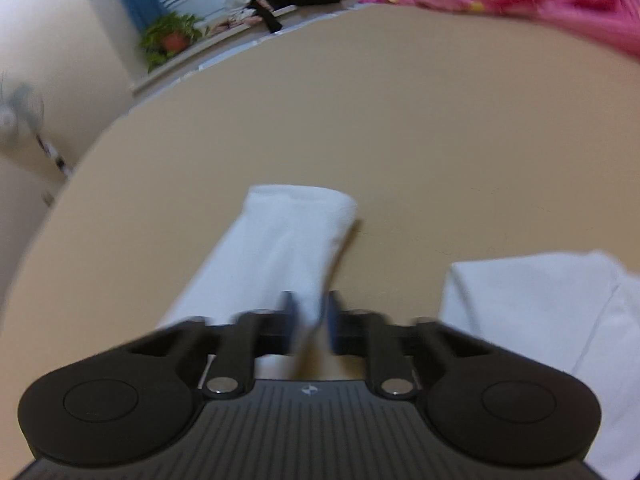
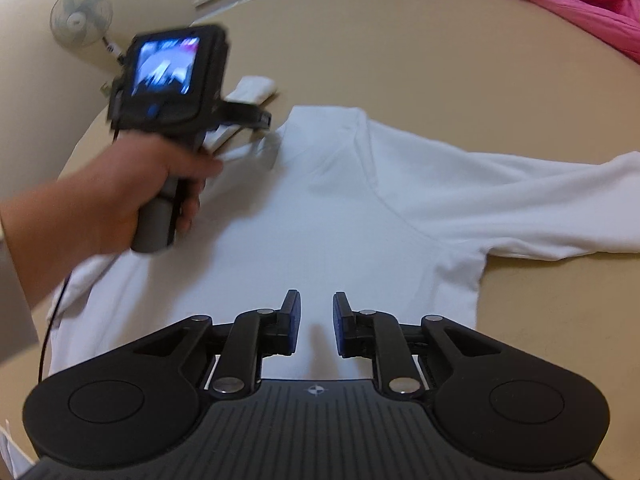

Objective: Fold small clothes

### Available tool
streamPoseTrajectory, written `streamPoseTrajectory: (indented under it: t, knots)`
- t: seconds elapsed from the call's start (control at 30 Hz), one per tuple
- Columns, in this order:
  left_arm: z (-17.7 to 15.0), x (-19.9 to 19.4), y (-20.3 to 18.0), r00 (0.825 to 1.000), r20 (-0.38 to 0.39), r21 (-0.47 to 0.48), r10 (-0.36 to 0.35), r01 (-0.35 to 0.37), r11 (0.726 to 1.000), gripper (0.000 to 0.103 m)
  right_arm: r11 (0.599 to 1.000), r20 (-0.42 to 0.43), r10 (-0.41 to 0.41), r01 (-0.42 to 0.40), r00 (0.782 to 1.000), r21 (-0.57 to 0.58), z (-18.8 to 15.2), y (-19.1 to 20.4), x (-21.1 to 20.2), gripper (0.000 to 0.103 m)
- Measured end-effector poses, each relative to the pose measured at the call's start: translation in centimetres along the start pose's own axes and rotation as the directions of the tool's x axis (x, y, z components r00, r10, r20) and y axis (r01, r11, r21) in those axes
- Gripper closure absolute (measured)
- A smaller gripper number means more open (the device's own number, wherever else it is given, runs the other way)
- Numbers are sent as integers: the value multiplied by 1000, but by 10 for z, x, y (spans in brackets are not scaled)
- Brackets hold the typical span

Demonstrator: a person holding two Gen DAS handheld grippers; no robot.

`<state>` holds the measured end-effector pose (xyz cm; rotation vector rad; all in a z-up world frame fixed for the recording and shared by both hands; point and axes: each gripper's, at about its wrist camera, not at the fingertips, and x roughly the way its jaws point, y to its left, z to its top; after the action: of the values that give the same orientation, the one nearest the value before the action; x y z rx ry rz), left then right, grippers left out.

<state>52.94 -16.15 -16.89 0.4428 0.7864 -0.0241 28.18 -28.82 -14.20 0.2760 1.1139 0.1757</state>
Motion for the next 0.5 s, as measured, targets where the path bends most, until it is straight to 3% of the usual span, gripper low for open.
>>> streamPoseTrajectory:
  t: [0.13, 0.27, 0.3, 0.37, 0.43, 0.5]
  knots:
    - [-8, -23, 56, 997, 64, -45, 35, -32, 998, 100, 1000, -13, 4, -4, 1000, -21, -3, 3, -1, 85]
    - [-58, -77, 163, 989, 123, -257, 81, -47, 965, 100, 999, -24, 7, -8, 1000, -34, -6, 6, -3, 85]
    - [-81, -95, 193, 986, 134, -331, 95, -46, 943, 100, 999, -26, 8, -9, 1000, -36, -6, 7, -1, 85]
    - [-142, -132, 257, 983, 124, -496, 133, -54, 867, 100, 999, -28, 13, -14, 1000, -45, -6, 10, -1, 85]
    - [-207, -165, 313, 977, 96, -625, 189, -89, 775, 100, 998, -28, 17, -19, 999, -61, -7, 14, -1, 85]
    - [-276, -194, 365, 967, 19, -720, 256, -164, 674, 100, 997, -32, 22, -24, 999, -69, -7, 17, 0, 85]
